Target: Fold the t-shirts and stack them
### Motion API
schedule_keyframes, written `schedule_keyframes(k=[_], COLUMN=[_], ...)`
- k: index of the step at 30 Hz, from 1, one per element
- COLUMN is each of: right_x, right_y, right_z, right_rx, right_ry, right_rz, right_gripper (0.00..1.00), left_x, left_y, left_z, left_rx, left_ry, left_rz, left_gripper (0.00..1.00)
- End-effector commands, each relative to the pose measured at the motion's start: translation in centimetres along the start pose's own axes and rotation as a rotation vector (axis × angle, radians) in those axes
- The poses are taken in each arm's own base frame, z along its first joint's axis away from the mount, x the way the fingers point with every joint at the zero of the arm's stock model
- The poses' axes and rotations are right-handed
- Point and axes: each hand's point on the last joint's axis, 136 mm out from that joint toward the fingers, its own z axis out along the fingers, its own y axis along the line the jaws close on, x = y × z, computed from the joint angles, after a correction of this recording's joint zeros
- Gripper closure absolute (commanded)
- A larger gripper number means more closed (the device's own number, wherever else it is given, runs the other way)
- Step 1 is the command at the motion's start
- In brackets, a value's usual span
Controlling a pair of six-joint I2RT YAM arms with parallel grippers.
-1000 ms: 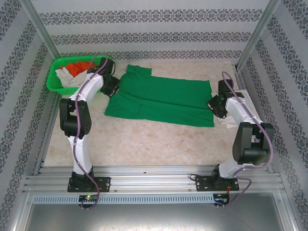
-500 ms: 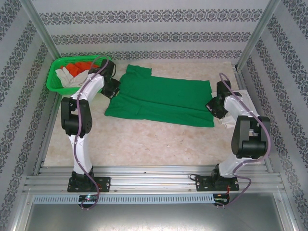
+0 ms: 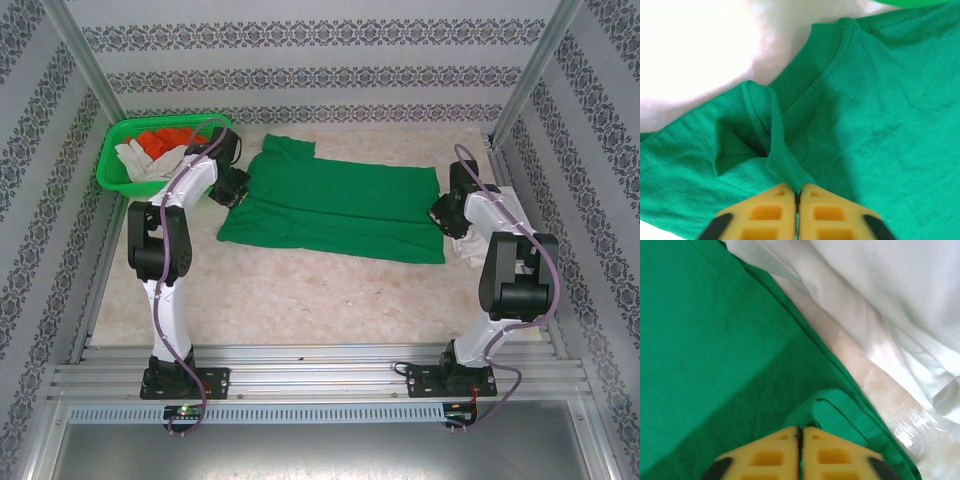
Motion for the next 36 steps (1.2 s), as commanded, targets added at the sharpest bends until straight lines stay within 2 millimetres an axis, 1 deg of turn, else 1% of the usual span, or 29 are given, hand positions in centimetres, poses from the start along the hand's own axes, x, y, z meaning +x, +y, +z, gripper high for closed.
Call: schedule_keyframes(k=[1,2,3,5,6,7,8,10,12,14,15,17,19,21,23,26,30,31,36], right_x=[-1.2,-1.3,-1.3,-1.4,-1.3,-1.1,-0.8,0.1,1.5,3.3,4.1,5.6,6.8,7.7,8.2,8.8,9.6,10.0,11.5], right_y=[0.1,0.3,0.4,0.4,0.5,0.7,1.0,1.5,2.3,2.7,3.0,3.3,3.3,2.5,1.4,-0.5,-2.9,-3.3,-5.2], right_z=[-0.5,-0.8,-1.2,-2.1,-2.5,-2.9,-3.2,-3.5,-3.2,-2.3,-1.9,-0.8,0.5,1.8,2.8,3.6,3.8,3.7,2.9], right_rx=[-0.013,-0.031,-0.043,-0.065,-0.077,-0.093,-0.109,-0.124,-0.143,-0.143,-0.144,-0.143,-0.126,-0.095,-0.059,-0.001,0.061,0.07,0.094], right_ry=[-0.039,-0.052,-0.066,-0.095,-0.105,-0.118,-0.125,-0.133,-0.119,-0.091,-0.075,-0.045,-0.017,0.016,0.042,0.075,0.12,0.131,0.165], right_rz=[-0.008,-0.011,-0.015,-0.024,-0.032,-0.049,-0.075,-0.133,-0.197,-0.239,-0.253,-0.271,-0.276,-0.265,-0.252,-0.242,-0.23,-0.231,-0.247], right_gripper=[0.56,0.46,0.39,0.31,0.29,0.28,0.27,0.26,0.26,0.26,0.26,0.26,0.26,0.26,0.26,0.26,0.26,0.28,0.28], left_x=[-0.8,-0.9,-1.0,-1.0,-0.9,-0.6,-0.2,0.8,2.1,3.5,3.8,4.0,3.5,3.0,2.8,2.4,3.3,3.6,5.8], left_y=[-0.2,-0.5,-0.8,-1.3,-1.4,-1.6,-1.6,-1.7,-1.6,-1.8,-1.8,-1.7,-0.9,0.3,1.8,4.6,8.4,9.1,12.5], left_z=[-0.4,-0.7,-1.0,-1.6,-1.8,-2.0,-2.3,-2.5,-2.1,-0.9,-0.3,0.9,1.9,2.7,3.3,3.7,4.1,4.1,3.4], left_rx=[0.024,0.04,0.052,0.079,0.09,0.099,0.107,0.119,0.139,0.186,0.205,0.228,0.197,0.147,0.11,0.054,-0.021,-0.034,-0.075], left_ry=[-0.014,-0.019,-0.025,-0.035,-0.032,-0.028,-0.024,-0.018,-0.007,0.035,0.049,0.046,0.017,0.001,-0.01,-0.025,-0.013,-0.005,0.028], left_rz=[0.002,0.011,0.017,0.036,0.046,0.058,0.07,0.098,0.121,0.117,0.105,0.092,0.101,0.116,0.117,0.12,0.138,0.141,0.165], left_gripper=[0.59,0.5,0.42,0.22,0.17,0.09,0.07,0.05,0.05,0.05,0.05,0.05,0.05,0.05,0.05,0.05,0.04,0.04,0.03])
